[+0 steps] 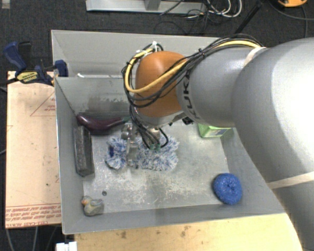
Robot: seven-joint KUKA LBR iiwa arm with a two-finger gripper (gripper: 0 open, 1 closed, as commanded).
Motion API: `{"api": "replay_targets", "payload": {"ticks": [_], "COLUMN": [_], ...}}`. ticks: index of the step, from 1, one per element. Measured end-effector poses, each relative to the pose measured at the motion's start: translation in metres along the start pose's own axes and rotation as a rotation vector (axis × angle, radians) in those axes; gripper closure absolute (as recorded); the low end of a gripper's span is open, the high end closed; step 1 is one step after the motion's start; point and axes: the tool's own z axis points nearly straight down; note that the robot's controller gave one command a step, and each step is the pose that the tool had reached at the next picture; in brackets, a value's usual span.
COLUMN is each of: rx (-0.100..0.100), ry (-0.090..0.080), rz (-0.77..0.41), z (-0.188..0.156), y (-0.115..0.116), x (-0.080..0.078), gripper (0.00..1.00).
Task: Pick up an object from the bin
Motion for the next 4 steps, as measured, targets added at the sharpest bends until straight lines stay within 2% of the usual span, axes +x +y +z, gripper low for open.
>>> {"api": "replay_targets", "payload": {"ticks": [1, 2, 3, 4], "rx": [0.000, 0.000, 0.000, 0.002], "ry": [0.000, -0.002, -0.002, 0.006], "rz": [0.000, -0.006, -0.006, 0.009], "z": [0.000, -0.097, -0.097, -0.141], "y": [0.000, -0.014, -0.014, -0.015], "x": [0.000, -0.003, -0.003, -0.001], "gripper": [1.00, 1.00, 1.00, 1.00]}}
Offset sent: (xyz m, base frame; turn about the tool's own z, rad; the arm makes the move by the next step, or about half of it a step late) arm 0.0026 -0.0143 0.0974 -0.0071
